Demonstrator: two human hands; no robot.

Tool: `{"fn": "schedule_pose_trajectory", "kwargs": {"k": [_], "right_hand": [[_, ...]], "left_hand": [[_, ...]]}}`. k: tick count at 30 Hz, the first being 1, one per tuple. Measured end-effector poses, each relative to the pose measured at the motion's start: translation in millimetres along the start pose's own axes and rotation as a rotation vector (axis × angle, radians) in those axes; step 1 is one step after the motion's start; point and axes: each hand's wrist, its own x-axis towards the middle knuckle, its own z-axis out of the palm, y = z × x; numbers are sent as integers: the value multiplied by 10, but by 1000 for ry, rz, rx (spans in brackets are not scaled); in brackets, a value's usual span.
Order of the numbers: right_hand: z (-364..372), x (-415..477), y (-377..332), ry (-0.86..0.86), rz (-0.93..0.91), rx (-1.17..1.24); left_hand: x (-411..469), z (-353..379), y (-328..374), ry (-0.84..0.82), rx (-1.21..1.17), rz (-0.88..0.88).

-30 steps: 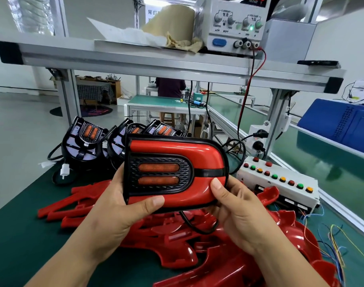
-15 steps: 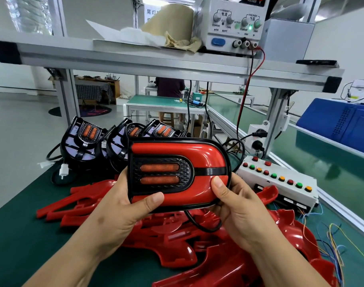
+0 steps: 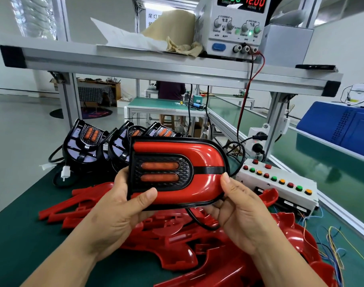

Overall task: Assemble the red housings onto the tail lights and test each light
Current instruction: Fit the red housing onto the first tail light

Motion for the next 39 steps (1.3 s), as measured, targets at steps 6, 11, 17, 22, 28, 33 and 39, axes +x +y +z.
{"fn": "schedule_pose_trajectory", "kwargs": {"k": [6,11,17,22,28,33,39], "right_hand": [[-22,5,-15,21,-22,23],[-50,27,-18,50,-15,16],[-43,21,-9,81,-67,-7],[-25,14,-8,86,-49,-45],[-24,19,-38,66,-17,-3],[0,11,-13,69,-54,-16],[35,4,48,73,-59,-29]], "left_hand": [[-9,-107,50,-25,-45,-36],[-3,-98,71,16,31,-22],[0,-23,62,65,87,12],[10,29,25,92,147,70],[1,24,33,77,162,99],[-6,69,0,79,139,109],[-8,173,-112,169,90,133]]}}
